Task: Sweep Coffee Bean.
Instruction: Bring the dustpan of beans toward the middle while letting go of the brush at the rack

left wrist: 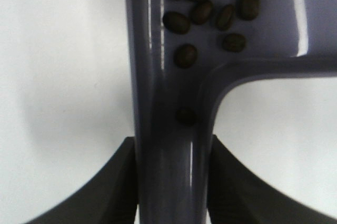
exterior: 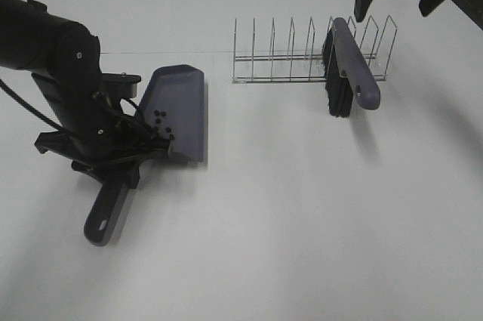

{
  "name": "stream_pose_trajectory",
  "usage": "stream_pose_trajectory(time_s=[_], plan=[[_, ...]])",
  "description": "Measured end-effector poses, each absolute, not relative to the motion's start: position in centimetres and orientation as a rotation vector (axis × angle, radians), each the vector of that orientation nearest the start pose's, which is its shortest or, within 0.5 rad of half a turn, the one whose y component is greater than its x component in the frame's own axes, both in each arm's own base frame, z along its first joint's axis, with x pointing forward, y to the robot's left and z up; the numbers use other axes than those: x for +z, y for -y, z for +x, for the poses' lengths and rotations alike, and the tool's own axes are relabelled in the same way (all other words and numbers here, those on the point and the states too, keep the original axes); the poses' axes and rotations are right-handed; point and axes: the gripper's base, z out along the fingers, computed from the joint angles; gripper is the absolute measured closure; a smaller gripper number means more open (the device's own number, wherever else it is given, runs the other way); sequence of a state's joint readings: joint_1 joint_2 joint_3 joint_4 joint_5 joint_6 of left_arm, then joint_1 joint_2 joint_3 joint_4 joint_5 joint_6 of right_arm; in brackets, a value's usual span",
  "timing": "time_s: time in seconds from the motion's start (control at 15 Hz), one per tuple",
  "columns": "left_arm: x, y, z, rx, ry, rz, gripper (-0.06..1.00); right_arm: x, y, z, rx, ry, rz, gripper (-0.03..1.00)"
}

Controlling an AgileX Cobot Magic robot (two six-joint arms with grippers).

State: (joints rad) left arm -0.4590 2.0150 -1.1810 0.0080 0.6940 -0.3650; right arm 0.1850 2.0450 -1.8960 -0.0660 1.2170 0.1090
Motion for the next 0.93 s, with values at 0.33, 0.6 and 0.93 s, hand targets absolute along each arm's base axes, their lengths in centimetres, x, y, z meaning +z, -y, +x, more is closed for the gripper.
stream_pose_trajectory(time_s=[0.33, 0.6, 0.93], plan=[[11.8, 18.7, 33.0, -0.101, -3.018, 0.172, 0.60, 25.2, -6.5, 37.4, -0.062, -3.019, -0.146, 0.16], [10.0, 18.8, 33.0, -0.090, -3.061, 0.147, 0.60, 26.4, -5.8, 33.9, -0.055, -3.010, -0.144, 0.16], [9.7, 18.9, 33.1, -0.108, -3.063, 0.127, 0.56, 27.8, -5.2, 29.9, -0.036, -2.982, -0.137, 0.16]])
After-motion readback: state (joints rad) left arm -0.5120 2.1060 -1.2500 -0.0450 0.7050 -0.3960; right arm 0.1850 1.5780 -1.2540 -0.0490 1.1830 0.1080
